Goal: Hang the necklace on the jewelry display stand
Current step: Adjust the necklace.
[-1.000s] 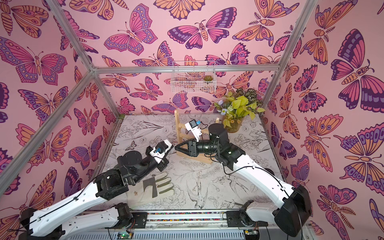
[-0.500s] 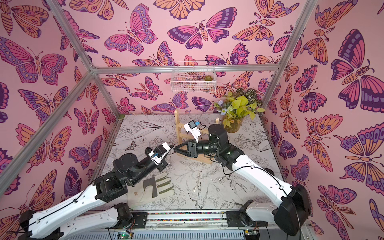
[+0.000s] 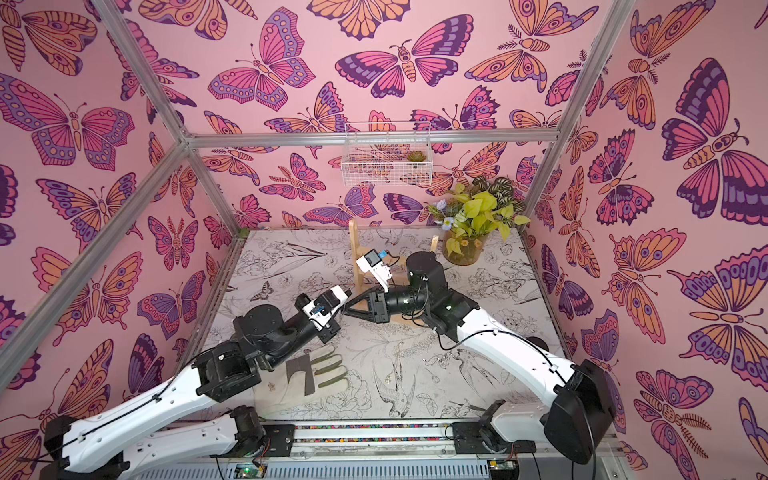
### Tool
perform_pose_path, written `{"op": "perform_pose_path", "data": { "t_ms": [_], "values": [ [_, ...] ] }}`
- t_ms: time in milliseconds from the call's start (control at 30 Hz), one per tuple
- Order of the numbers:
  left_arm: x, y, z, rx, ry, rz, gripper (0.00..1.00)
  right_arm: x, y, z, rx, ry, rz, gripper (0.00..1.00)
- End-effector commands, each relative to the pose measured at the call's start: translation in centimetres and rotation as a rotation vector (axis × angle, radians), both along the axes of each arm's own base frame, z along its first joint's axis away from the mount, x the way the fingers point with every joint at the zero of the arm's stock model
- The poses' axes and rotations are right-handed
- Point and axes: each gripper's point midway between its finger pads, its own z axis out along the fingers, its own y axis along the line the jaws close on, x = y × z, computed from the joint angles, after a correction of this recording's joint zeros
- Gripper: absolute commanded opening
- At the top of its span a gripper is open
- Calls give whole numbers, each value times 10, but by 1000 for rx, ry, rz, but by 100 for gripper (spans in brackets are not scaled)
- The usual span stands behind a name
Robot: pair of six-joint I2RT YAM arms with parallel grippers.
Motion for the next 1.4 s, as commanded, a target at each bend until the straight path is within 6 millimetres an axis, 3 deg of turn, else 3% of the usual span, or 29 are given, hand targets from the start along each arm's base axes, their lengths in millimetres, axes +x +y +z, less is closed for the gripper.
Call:
{"op": "perform_pose_path", "data": {
  "t_ms": [0,367,600,767,1367],
  "values": [
    [-5,2,24,-53,-43,-14,0,-4,0,-5,-21,-15,15,21],
    [-14,-2,30,-83,-31,-72,0,2,-1,5,-16,-60,-23,32],
    [-18,-4,28,-79,-14,-98,0,7,-2,11,-3,-83,-45,32],
    [-19,-1,29,-82,-11,-91,0,15,-15,14,6,-91,-97,32],
    [-16,-4,34,-91,-13,-87,0,-1,2,17,53,-77,29,38]
  ]
}}
